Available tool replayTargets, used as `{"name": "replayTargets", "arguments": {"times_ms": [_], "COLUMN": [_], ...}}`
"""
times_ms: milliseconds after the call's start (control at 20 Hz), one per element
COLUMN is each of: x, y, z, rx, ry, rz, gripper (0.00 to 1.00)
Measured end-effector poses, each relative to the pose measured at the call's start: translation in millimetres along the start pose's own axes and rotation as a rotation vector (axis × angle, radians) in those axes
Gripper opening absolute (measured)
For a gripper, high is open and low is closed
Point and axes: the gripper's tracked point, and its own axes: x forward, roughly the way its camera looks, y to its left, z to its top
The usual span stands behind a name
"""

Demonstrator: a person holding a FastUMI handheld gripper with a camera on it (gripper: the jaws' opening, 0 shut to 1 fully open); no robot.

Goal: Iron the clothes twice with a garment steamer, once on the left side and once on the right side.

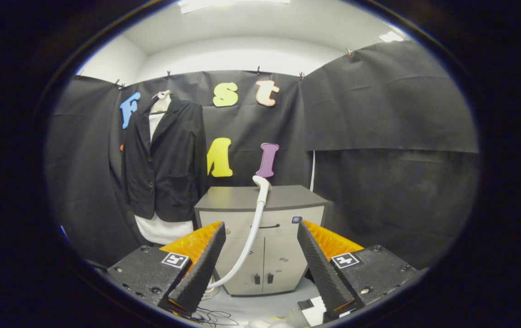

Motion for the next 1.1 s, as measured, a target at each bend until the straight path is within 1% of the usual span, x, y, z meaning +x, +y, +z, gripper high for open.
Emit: {"name": "replayTargets", "arguments": {"times_ms": [200, 400, 550, 700, 850, 950, 1100], "x": [18, 67, 116, 181, 245, 285, 340], "y": [0, -7, -14, -23, -25, -20, -10], "z": [12, 29, 47, 69, 90, 93, 86], "rx": [-0.009, -0.014, 0.007, 0.014, -0.011, -0.021, -0.037], "ry": [-0.003, 0.014, 0.02, 0.024, 0.022, 0.044, 0.095], "rz": [0.01, 0.021, 0.038, 0.042, 0.063, 0.091, 0.139], "gripper": [0.99, 0.98, 0.98, 0.98, 0.98, 0.98, 0.98]}}
